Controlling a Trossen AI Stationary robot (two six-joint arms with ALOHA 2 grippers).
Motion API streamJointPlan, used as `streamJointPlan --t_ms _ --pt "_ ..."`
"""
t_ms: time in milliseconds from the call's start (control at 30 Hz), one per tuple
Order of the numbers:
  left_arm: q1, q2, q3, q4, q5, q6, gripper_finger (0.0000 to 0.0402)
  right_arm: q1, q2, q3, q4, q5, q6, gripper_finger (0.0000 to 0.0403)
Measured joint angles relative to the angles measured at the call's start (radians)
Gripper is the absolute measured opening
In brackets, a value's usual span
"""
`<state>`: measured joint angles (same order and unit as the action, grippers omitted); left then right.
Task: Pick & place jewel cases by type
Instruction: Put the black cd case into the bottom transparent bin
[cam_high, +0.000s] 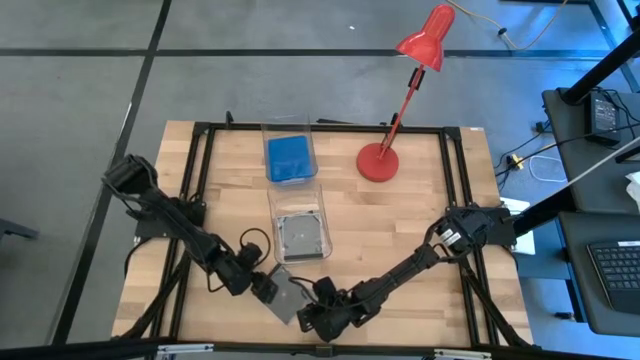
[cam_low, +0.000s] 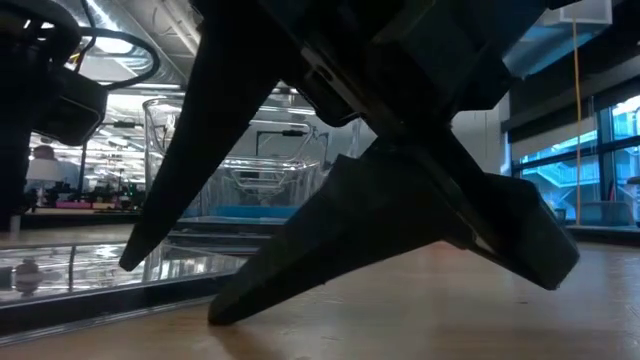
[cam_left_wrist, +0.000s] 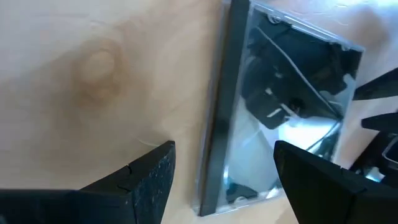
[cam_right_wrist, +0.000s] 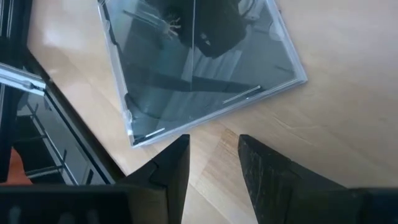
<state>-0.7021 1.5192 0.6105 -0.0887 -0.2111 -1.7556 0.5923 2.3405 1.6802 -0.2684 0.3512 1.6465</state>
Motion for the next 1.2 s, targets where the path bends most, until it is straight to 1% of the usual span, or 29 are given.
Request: streamJointPlan --t_ms 133,233,467,600,833,1067,1200 --pt "0.0 0.01 -0.001 0.054 0.013 0.004 0.0267 -0.014 0.0 0.0 0.001 -0.022 -0.018 0.0144" --pt "0.001 0.036 -0.001 0.083 0.023 0.007 0.0267 -0.026 0.001 0.0 0.01 -0.044 -0.061 0.0144" --pt "0.0 0.118 0.0 0.25 0.028 0.03 0.0267 -0.043 0.0 -0.001 0.001 -0.086 -0.084 0.0144" --pt "-0.004 0.114 -0.001 0.262 0.031 0.052 0.0267 -0.049 0.0 -0.001 -0.008 -0.111 -0.099 0.0144" --pt "-0.005 0.078 -0.007 0.279 0.032 0.09 0.0267 -0.05 0.0 -0.001 -0.01 -0.118 -0.132 0.0144" --pt "-0.01 0.056 -0.007 0.361 0.153 0.112 0.0267 -0.051 0.0 -0.002 -0.012 -0.123 -0.155 0.0144" --pt "-0.023 0.053 -0.004 0.403 0.164 0.112 0.0267 -0.051 0.0 -0.002 -0.013 -0.123 -0.185 0.0144"
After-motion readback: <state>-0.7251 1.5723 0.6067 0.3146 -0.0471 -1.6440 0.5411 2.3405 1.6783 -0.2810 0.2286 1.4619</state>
